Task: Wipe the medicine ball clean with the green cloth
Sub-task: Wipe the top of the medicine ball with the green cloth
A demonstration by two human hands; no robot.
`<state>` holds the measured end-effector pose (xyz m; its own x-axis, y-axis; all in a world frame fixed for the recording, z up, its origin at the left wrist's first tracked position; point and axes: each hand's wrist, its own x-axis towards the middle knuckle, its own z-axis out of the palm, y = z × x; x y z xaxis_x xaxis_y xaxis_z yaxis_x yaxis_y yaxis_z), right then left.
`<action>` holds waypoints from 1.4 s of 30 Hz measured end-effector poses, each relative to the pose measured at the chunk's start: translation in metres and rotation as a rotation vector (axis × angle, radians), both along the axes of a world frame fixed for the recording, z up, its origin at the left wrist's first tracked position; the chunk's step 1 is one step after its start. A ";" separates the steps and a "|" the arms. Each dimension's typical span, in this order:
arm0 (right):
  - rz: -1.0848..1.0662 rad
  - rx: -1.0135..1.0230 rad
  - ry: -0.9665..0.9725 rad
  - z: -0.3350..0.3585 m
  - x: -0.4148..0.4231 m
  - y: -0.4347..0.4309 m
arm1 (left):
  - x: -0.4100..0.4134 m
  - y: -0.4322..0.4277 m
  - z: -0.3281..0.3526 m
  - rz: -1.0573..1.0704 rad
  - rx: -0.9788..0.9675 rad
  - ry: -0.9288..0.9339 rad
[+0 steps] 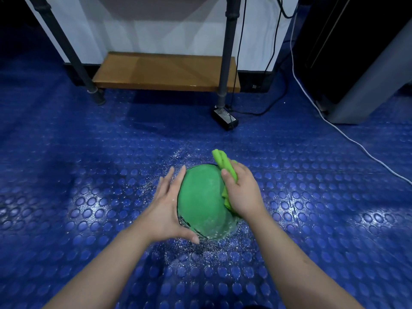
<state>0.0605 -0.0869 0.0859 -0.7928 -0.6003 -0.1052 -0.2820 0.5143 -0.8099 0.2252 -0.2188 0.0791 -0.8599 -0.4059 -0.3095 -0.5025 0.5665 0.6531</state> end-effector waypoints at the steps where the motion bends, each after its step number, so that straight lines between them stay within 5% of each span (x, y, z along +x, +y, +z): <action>1: 0.045 0.005 0.095 0.002 0.004 -0.003 | -0.001 -0.001 0.003 -0.027 -0.010 0.016; 5: 0.129 0.028 0.323 0.009 0.022 -0.005 | -0.003 0.000 0.000 -0.026 0.045 0.111; 13: 0.160 -0.132 0.307 -0.012 0.070 0.052 | -0.010 -0.008 -0.003 -0.034 0.109 0.135; 19: -0.304 -0.115 -0.026 0.010 0.031 0.044 | -0.011 0.004 -0.004 0.049 0.119 0.137; 24: 0.169 0.107 0.163 0.019 0.033 0.010 | -0.011 0.013 -0.008 0.144 0.119 0.150; 26: 0.140 0.126 0.198 0.010 0.034 0.004 | -0.010 0.016 -0.010 0.150 0.130 0.160; 36: -0.147 0.003 0.039 0.009 0.018 -0.012 | -0.013 0.019 -0.009 0.196 0.124 0.166; 42: -0.371 -0.042 -0.305 -0.005 -0.004 -0.002 | -0.014 0.030 -0.003 0.220 0.120 0.136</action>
